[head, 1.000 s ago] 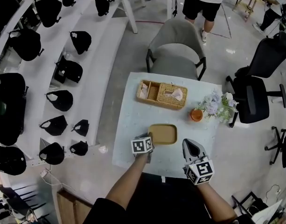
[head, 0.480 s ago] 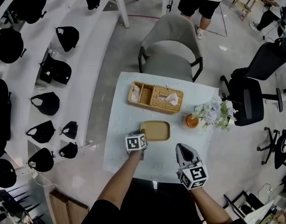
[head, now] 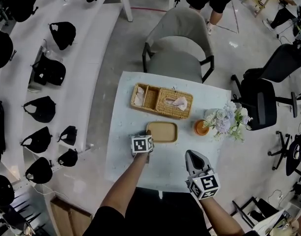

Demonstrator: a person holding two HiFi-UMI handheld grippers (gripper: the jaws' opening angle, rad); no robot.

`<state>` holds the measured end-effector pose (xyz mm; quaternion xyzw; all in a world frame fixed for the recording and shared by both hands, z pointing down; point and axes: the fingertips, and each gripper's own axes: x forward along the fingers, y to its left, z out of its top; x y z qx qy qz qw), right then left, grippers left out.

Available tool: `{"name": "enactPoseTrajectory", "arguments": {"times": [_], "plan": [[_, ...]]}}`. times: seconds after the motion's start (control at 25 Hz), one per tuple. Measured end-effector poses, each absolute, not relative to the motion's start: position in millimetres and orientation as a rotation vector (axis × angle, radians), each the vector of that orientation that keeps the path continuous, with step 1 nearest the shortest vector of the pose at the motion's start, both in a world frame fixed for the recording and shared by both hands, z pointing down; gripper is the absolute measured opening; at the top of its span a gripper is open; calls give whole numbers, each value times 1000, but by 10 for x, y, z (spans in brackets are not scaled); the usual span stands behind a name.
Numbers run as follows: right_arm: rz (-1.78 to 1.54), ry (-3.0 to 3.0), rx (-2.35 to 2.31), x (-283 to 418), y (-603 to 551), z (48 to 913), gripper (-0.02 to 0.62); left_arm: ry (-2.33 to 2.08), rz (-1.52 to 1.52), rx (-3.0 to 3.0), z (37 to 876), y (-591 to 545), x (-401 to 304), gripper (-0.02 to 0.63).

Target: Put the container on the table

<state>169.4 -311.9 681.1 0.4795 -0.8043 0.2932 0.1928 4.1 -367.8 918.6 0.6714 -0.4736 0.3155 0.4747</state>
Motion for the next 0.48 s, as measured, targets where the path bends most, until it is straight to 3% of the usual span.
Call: {"name": "enactPoseTrajectory", "arguments": {"times": [0.48], "plan": [[809,-2249,1283,1698,-3123,6876,-2,-1141,782,1717,9287,-3823,123,14]]}}
